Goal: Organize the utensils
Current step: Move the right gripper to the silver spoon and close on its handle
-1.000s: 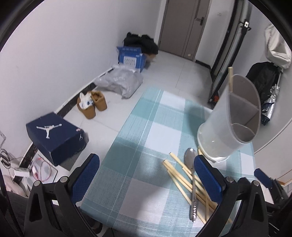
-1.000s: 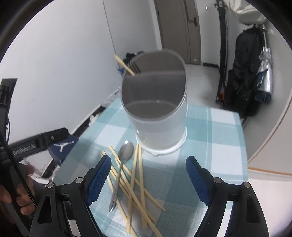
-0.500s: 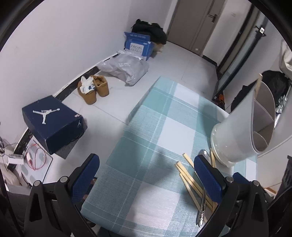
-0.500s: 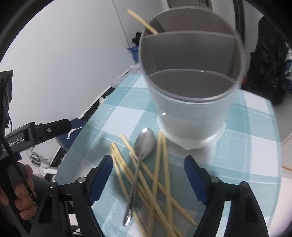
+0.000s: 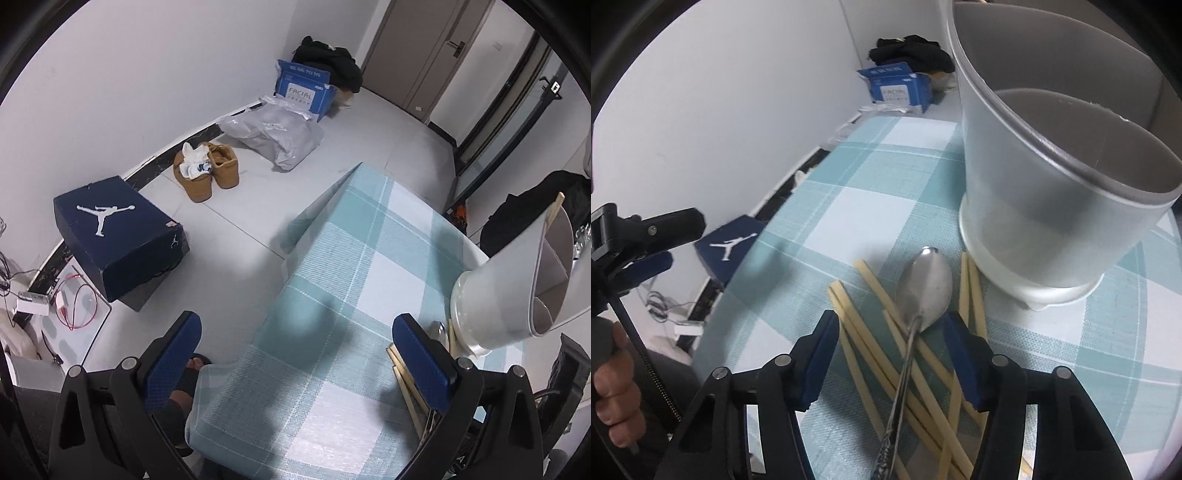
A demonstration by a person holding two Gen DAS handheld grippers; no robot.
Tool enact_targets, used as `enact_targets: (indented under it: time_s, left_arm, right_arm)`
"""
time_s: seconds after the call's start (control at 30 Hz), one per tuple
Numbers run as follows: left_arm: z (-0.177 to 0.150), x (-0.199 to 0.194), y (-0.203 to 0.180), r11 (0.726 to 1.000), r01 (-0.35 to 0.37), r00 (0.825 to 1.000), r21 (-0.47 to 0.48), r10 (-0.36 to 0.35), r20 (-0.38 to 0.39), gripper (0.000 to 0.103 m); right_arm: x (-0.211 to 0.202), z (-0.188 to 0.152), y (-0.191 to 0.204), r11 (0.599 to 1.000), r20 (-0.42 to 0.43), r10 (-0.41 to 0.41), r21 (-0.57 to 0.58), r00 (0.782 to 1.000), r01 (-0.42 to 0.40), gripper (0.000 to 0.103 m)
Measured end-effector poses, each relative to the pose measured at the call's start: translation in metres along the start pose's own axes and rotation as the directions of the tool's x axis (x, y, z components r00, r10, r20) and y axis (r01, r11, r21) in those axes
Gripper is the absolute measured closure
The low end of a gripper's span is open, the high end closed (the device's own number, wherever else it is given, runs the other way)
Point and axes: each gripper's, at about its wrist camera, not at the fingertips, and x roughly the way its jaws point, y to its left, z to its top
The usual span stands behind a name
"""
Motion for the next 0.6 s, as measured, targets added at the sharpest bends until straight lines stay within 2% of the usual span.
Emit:
enact_targets:
  time_s: [0.27, 0.4, 0.6]
  left_arm:
    - [0.002, -0.003, 0.011, 0.999, 0.006, 1.0, -0.032, -0.007, -0.002, 0.001]
    - [0.003, -0.002, 0.014, 0.999, 0.008, 1.0, -0.049, -0.009, -0.013, 0.001]
    - [0.005, -0.002, 0.016, 0.998, 0.02, 1.0, -0.067, -0.021, -0.02, 0.001]
  right_arm:
    - [0.011, 0.008, -0.005, 0.995, -0.009, -0.08, 0.058, 0.997, 0.081, 0.048]
    - [0.014, 0.01, -0.002, 0.991, -0.009, -0.12, 0.051, 0.993, 0.121, 0.049]
    - [0.02, 0.018, 0.002, 0.987, 0.002, -0.154, 0.054, 0.988, 0.153, 0.068]
